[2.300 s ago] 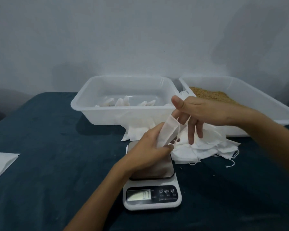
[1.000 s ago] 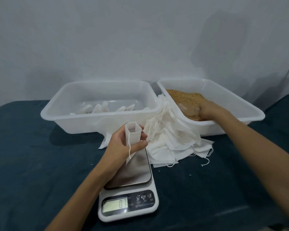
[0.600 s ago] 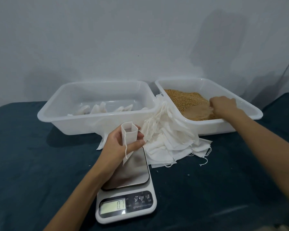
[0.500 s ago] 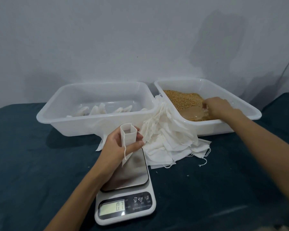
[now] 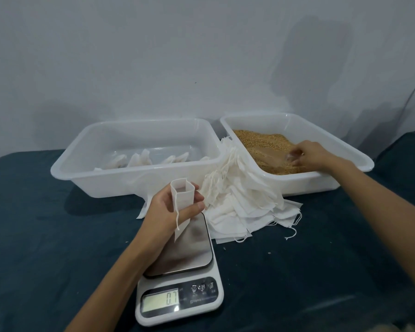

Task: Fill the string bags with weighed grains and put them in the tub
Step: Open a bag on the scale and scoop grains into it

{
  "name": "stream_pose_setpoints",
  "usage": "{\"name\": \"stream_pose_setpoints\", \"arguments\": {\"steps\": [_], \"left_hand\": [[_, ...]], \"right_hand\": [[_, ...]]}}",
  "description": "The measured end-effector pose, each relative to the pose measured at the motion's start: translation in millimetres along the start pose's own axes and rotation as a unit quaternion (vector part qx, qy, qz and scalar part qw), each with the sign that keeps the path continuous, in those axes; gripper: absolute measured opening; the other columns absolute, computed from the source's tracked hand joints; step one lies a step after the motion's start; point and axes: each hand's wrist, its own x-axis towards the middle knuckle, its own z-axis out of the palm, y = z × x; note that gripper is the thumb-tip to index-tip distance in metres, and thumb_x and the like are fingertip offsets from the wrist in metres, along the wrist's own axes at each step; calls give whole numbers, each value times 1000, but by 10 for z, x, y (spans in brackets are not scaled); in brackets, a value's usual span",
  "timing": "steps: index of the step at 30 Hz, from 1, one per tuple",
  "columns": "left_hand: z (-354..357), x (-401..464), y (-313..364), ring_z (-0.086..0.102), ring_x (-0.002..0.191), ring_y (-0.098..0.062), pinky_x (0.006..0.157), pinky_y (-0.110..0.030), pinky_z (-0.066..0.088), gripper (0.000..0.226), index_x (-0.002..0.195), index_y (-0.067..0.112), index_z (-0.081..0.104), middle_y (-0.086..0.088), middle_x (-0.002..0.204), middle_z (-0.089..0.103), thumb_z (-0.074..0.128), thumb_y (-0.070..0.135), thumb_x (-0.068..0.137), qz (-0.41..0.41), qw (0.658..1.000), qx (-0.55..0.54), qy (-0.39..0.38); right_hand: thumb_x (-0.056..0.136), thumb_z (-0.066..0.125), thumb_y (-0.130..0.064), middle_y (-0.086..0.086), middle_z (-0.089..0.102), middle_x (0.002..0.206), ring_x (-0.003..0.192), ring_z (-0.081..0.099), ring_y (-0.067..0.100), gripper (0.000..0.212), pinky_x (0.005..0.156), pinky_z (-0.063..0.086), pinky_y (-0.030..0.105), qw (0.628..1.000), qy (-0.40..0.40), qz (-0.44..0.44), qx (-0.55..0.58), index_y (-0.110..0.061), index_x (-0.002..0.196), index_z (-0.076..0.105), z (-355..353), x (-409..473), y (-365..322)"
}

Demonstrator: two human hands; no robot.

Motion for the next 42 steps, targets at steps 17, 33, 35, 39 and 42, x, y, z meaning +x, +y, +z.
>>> {"name": "stream_pose_setpoints", "arguments": {"steps": [17,33,35,39,42], "left_hand": [[15,-22,23,66,79,-10,71,-15,52,34,110,16,70,-4,88,68,81,24,79,-5,1000,0,1],[-13,-30,-7,69,85,-15,79,-24,57,24,102,14,68,-5,92,72,84,8,85,0,999,25,-24],[-21,-30,9,68,85,-17,79,-25,57,21,102,15,68,-6,92,71,81,6,88,0,999,30,-30],[-12,-45,29,66,87,-19,81,-26,57,21,105,14,67,-5,93,71,78,5,90,-10,999,21,-38],[0,-44,29,65,90,-21,84,-29,56,26,112,3,65,-16,96,71,78,5,90,-18,999,20,-37]], "right_hand": [[90,71,-1,-1,72,99,102,67,15,15,98,51,30,970,31,-187,150,-9,103,72,-344,-609,-784],[86,75,-1,-25,66,108,101,53,-26,34,89,37,-1,939,18,-337,64,-20,114,70,-512,-1322,-1365],[83,77,1,-19,65,104,95,54,-21,35,87,33,-2,934,49,-352,32,-14,114,72,-536,-1321,-1392],[83,79,-3,-18,64,103,93,49,2,34,97,36,29,921,79,-380,-26,-17,114,72,-586,-1327,-1437],[82,79,-2,-12,65,101,90,48,7,34,100,34,36,911,90,-397,-64,-16,113,73,-607,-1320,-1455]]}}
